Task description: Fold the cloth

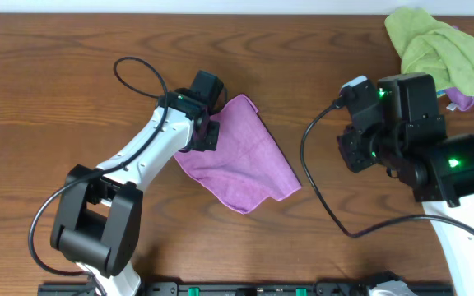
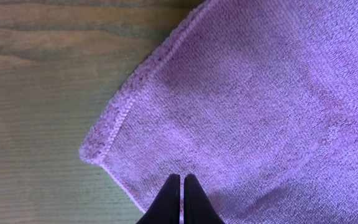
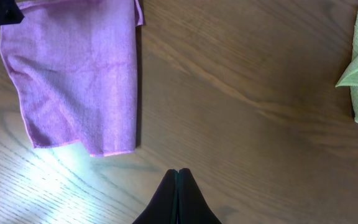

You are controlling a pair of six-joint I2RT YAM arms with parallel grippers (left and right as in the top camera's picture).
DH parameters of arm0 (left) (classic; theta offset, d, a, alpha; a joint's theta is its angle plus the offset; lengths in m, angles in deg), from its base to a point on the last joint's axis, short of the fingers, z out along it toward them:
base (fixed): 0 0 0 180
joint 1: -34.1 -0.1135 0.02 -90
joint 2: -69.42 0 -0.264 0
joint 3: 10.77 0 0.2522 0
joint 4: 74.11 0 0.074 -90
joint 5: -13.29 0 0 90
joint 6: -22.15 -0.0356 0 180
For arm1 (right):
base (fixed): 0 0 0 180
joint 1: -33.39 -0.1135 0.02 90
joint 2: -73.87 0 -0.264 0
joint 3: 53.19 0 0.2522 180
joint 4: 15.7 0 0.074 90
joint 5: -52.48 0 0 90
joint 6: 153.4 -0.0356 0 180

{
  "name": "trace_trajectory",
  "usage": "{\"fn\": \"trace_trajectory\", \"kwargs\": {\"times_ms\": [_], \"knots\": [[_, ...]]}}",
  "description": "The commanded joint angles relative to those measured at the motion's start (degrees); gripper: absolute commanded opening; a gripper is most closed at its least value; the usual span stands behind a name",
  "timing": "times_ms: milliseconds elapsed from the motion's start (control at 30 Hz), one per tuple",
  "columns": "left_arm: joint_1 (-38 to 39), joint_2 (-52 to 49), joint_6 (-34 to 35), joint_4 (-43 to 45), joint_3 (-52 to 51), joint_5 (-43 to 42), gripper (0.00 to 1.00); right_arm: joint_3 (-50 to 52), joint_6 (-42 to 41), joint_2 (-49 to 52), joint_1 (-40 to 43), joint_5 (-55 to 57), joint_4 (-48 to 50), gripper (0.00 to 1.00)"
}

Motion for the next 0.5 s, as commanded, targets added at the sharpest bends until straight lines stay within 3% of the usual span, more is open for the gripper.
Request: {"fn": "trace_trajectory", "kwargs": {"times_ms": [0, 467], "knots": [[-1.2, 0.5, -0.9, 1.1, -0.9, 0.0, 0.06, 0.4, -0.6, -0.4, 0.2, -0.4, 0.1, 0.01], [-1.5, -4.4, -1.3, 4.1, -1.9, 1.4, 0.06, 0.4, -0.6, -0.4, 0.2, -0.4, -0.1, 0.02]]}}
